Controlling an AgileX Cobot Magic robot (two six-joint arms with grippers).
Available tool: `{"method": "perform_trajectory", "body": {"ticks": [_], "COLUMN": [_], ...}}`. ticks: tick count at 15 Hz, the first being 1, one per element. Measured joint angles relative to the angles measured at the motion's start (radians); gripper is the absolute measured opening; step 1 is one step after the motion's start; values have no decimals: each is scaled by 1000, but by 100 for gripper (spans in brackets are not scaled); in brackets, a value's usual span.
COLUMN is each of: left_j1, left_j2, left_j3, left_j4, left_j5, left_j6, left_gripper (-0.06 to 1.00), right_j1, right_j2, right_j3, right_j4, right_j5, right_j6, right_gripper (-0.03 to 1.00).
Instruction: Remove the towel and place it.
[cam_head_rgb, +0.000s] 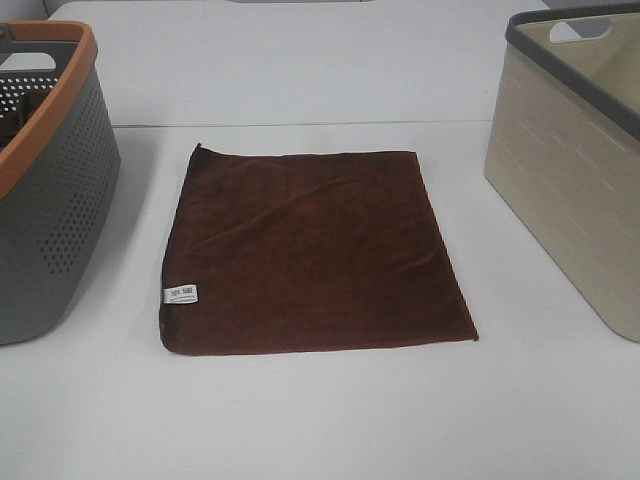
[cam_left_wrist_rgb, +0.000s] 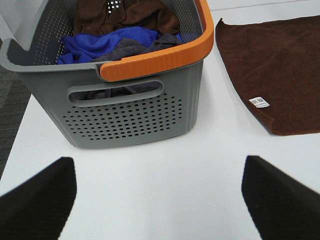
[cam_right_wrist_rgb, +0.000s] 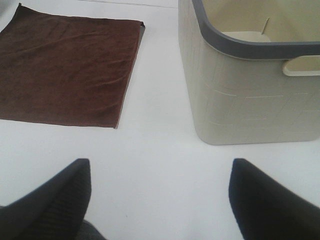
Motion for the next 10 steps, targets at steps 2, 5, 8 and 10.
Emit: {"method": "perform_trajectory", "body": {"ticks": [2,5,8,10], "left_j1": [0,0,0,0], "left_j2": [0,0,0,0], "left_j3": [0,0,0,0], "left_j4": [0,0,0,0], "left_j5": [0,0,0,0], "left_j6": [0,1,1,3], "left_gripper": [85,85,85,85], "right_j1": [0,0,0,0], "right_j2": [0,0,0,0], "right_j3": [0,0,0,0], "right_j4": [0,0,0,0], "right_j5": [0,0,0,0], "right_j6": [0,0,0,0], "right_gripper": [73,73,73,73]}}
